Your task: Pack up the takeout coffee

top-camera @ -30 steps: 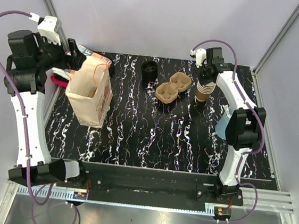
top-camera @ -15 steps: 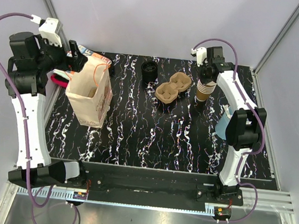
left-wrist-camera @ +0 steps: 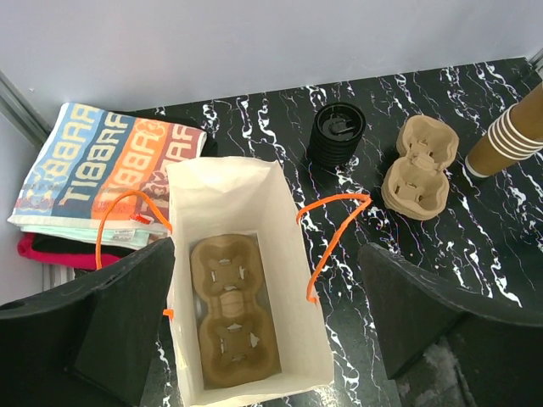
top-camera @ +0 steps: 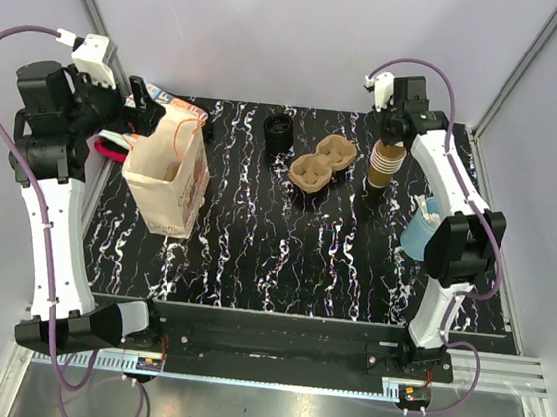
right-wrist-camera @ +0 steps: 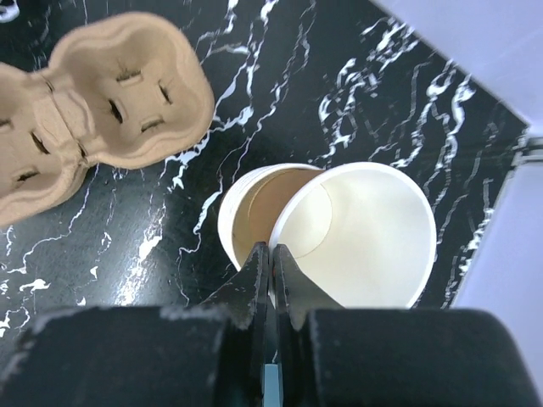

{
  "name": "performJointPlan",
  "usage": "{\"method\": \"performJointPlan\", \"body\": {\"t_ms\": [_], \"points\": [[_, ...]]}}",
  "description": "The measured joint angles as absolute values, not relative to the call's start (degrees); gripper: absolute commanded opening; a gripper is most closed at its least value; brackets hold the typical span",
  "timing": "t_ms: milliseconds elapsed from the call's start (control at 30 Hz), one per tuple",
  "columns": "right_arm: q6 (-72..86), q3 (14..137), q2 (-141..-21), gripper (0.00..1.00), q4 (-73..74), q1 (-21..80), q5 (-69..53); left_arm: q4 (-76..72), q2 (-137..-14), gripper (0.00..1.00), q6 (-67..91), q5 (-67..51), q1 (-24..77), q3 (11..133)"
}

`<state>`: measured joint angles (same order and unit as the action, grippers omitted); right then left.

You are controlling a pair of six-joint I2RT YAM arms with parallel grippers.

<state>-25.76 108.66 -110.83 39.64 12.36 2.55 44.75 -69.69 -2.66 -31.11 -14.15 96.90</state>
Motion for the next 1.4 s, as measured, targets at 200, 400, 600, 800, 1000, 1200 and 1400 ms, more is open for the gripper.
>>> {"method": "performJointPlan", "body": {"t_ms": [200, 400, 600, 800, 1000, 1200, 1400], "points": [[-26.24, 110.13, -106.54, 0.00, 39.70, 12.73, 2.44, 43.92, -69.30, 0.99, -2.26, -31.14, -14.13, 96.88], [-28.71, 107.66, -98.32, 0.00, 40.18, 19.31, 3.09, 43.57, -69.28, 0.99, -1.32, -31.14, -14.11, 96.88], [-29.87, 106.34, -93.91, 0.00, 43.11, 31.31, 1.48, 43.44, -69.25, 0.99, -0.93, -31.24, -14.11, 96.88], [-28.82, 106.32, -94.76, 0.00, 46.30, 36.67, -1.02, 43.16, -68.71, 0.99, -0.75, -31.24, -14.11, 96.60], [-27.97, 101.49, -96.40, 0.00, 45.43, 42.46, -2.59, 43.20, -67.46, 0.99, -0.56, -31.24, -14.09, 95.96], [-27.92, 91.98, -98.48, 0.00, 42.13, 45.69, -3.14, 43.20, -66.78, 0.99, -0.60, -31.20, -14.09, 95.96], [-25.67, 85.78, -100.99, 0.00, 36.53, 46.06, -2.83, 43.16, -66.74, 0.99, -0.60, -31.22, -14.09, 95.70]]}}
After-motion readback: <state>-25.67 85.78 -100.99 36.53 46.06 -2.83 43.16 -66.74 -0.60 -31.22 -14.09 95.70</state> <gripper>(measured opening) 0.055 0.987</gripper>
